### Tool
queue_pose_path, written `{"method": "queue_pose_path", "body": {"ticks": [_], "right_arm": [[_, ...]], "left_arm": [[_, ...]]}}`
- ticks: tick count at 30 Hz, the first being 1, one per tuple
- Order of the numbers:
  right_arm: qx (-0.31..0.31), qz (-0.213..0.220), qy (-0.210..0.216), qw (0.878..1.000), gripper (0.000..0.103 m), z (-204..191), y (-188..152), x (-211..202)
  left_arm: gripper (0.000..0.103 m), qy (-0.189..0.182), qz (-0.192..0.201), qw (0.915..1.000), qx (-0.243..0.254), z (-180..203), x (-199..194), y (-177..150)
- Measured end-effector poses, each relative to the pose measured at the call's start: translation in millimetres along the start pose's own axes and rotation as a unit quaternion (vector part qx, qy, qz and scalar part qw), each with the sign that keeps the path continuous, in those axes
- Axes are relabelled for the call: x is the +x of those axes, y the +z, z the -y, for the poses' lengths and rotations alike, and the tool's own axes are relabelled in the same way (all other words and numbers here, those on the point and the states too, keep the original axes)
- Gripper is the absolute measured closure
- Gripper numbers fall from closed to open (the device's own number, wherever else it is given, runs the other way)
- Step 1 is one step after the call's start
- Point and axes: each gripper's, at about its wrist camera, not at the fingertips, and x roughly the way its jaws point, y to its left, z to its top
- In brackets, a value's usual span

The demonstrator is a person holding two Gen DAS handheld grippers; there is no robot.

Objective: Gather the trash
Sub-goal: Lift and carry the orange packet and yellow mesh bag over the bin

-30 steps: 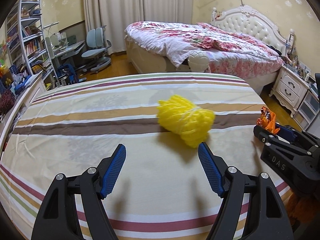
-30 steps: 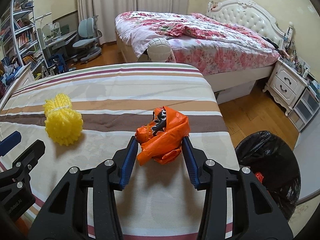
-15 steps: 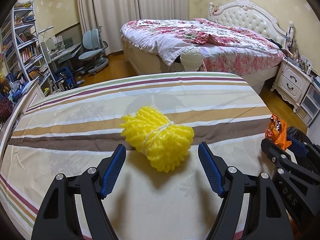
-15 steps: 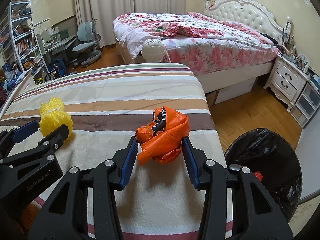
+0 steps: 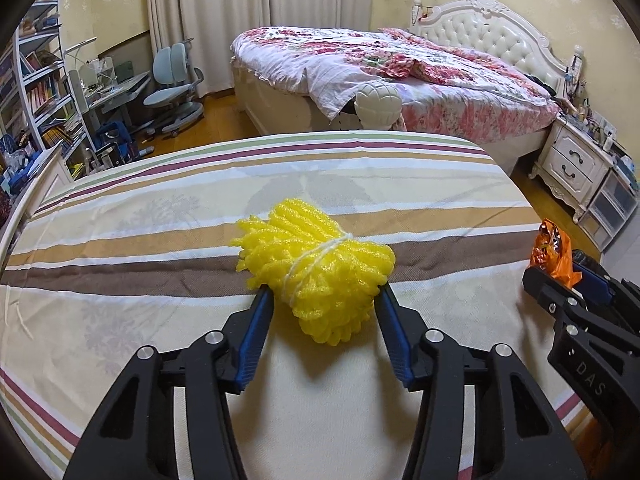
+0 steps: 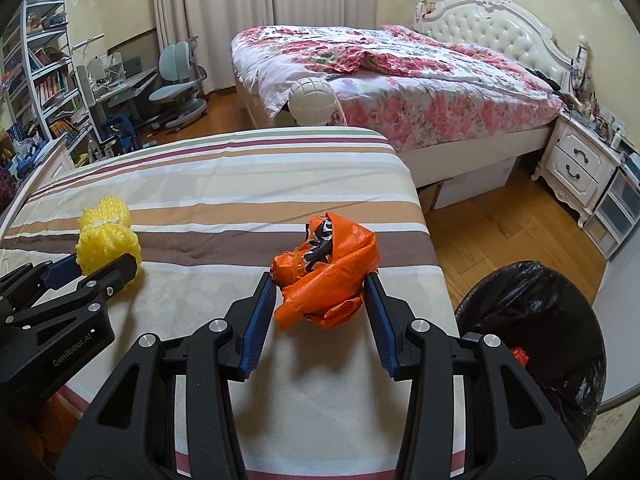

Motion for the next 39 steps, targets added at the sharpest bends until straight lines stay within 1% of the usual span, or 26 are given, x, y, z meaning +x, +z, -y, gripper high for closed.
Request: {"method": "queue_pose_path", "body": {"ticks": [5,6,16,21,27,39], "right_arm": [[-0.005,-0.001,-0.002,1.000,0.059,-4,-3,-2],[-0.006,-0.001,-0.002,1.000,0.059,-5,-5,-3],[-0.017,-0.002,0.002,1.000,0.059,-22,-19,-16],[-0.023,-0.003,0.005,1.000,0.059,-31,-29,-25],[-0.028,-0.001,0.009,1.000,0.059,-39,-42,-40],[-0.022,0.012,0.011,1.000,0.059,-41,-64,-67]], "left_arm": [[0.055,-0.014,-0.002,0.9999,-0.001,-14,-10,-9],[0.057,-0.017,-0.003,0.9999,-0.002,-19,-13,-13],[0.058,-0.011,0.004,0.9999,-0.012,-47,-35,-32],[0.059,-0.015,0.009,0.9997,-0.015,-48,-42,-37],[0.059,-0.014,0.021,0.9996,-0.007,-45,-53,-44],[0.059,-0.026,0.037,0.9990,0.003,-32,-70,-57]]}}
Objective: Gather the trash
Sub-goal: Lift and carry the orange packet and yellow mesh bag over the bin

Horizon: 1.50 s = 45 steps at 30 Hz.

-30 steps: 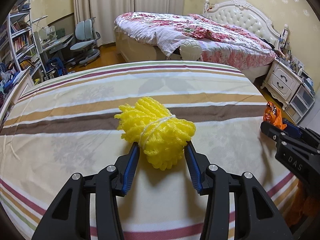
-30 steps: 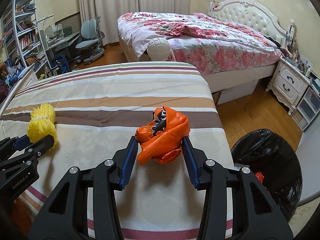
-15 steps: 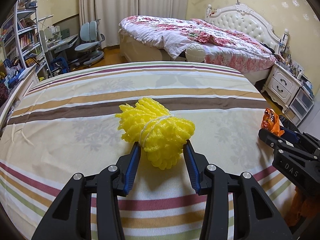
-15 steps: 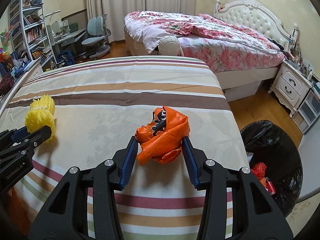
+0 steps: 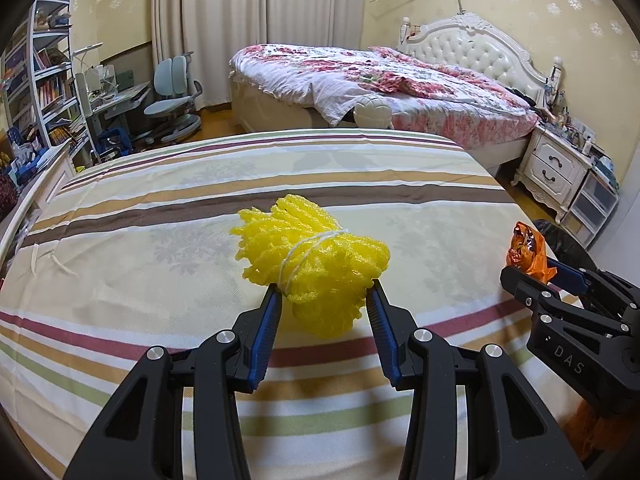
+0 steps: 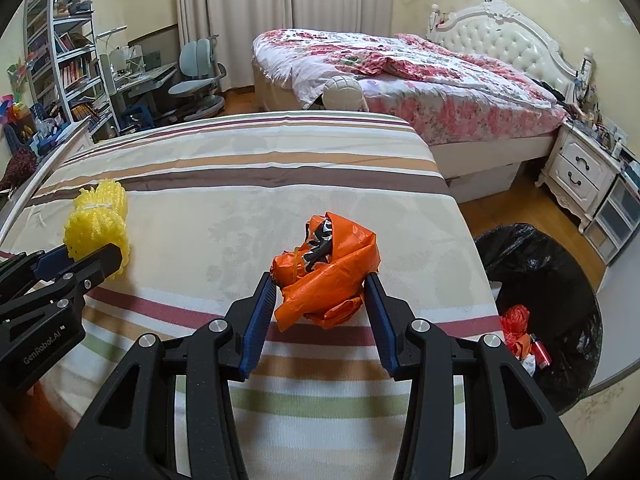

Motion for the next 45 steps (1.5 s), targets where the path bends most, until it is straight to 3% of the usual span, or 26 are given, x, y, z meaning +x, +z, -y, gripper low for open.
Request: {"method": "queue_pose_path", "body": {"ticks": [15,27,35,45], "right_arm": [[0.040,0.032,-0.040,0.998,0.059,46,-15,-39],[0.098,0.050,-0.112,0.988,0.059,125,-22,-57],[0.122,0.058,-0.144,0.980,0.059,170,-21,-54],[0.143,0.052,-0.161,0.975,0.058,205,-20,-40]], "left_arm": [[0.059,-0.049,0.029,0.9977,0.037,51,-16,-2],[0.059,-0.108,0.058,0.9886,0.087,122,-18,10],[0.059,-0.134,0.062,0.9815,0.121,173,-4,18],[0.059,-0.141,0.051,0.9777,0.147,218,24,27]]}}
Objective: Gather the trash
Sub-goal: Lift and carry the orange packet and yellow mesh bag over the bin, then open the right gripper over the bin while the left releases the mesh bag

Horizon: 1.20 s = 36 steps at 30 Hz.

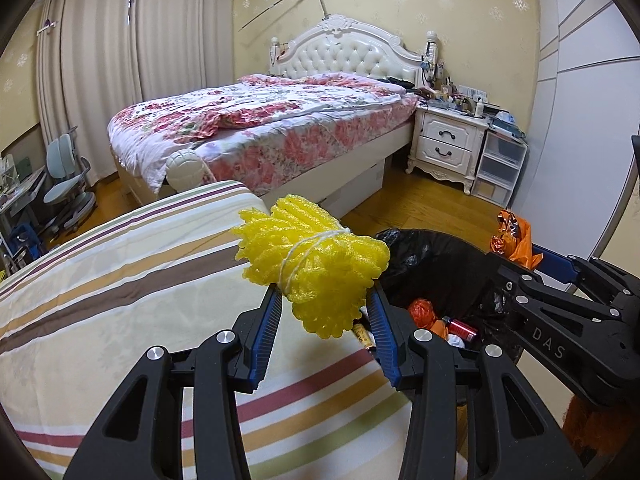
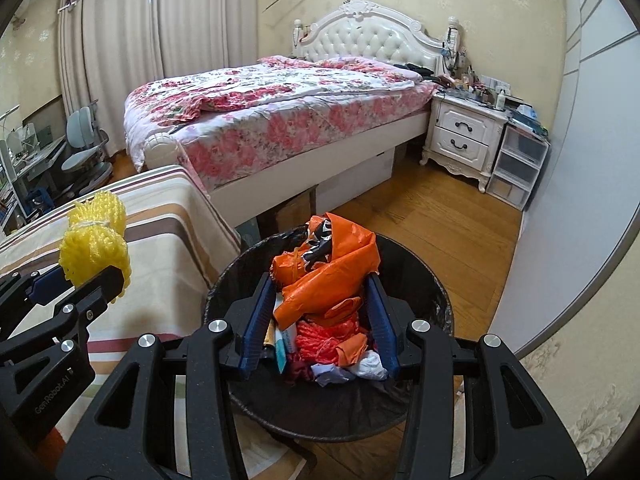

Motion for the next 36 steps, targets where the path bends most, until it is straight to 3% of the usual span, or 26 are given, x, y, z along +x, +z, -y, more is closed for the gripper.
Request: {"method": "queue_pose_path", "body": {"ticks": [23,27,30,36], "right_arm": [[0.045,-0.013,-0.019,0.999,0.057,41,8,42],[0.050,-0.011,-0.023,0.998,0.046,43,8,43],[0.051,-0.009,-0.028,0.998,0.045,44,8,41],[0.057,-0.006,-0.038,0.998,0.039,48,9,35]], "left_arm": [[0.058,-0.009,-0.028,0.9988,0.038,35,52,20],[0.049,-0.008,-0.033,0.9988,0.034,35,53,18],[0.039,-0.005,-0.033,0.9991,0.027,33,52,18],[0.032,0.017,-0.017,0.9992,0.032,33,43,19]]}}
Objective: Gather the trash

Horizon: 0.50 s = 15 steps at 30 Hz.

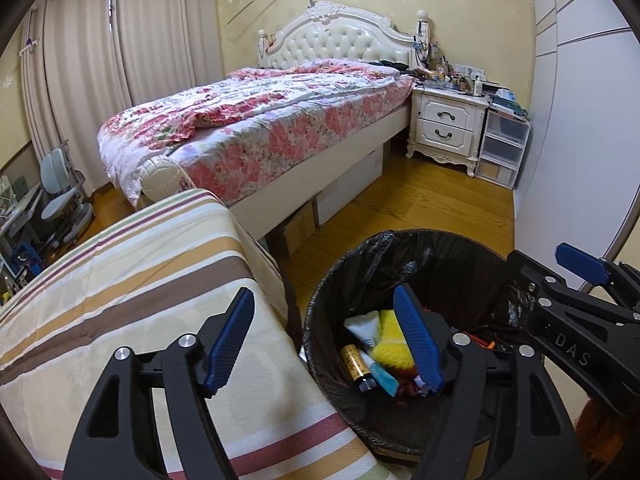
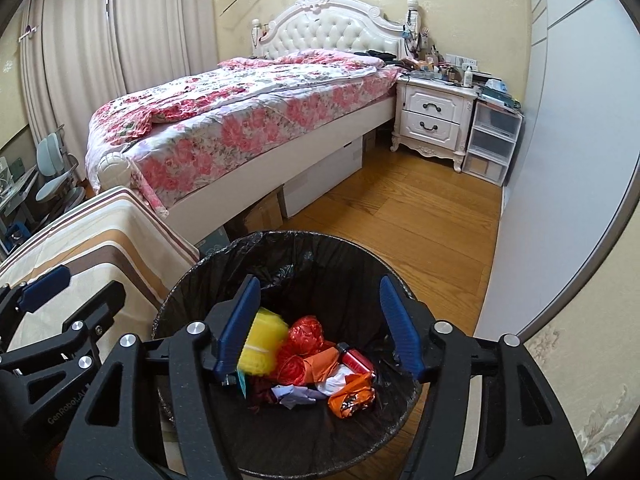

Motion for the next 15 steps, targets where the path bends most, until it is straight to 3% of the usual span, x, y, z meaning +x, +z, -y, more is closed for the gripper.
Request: {"method": "queue_pose_path", "body": {"ticks": [15], "right_arm": [[-0.008,0.019,-0.016,1.000,0.028,-14,-16,-47]], "left_arm": [[0.029,0.015,0.018,0.9991,-0.036,-29,-46,-16]]}}
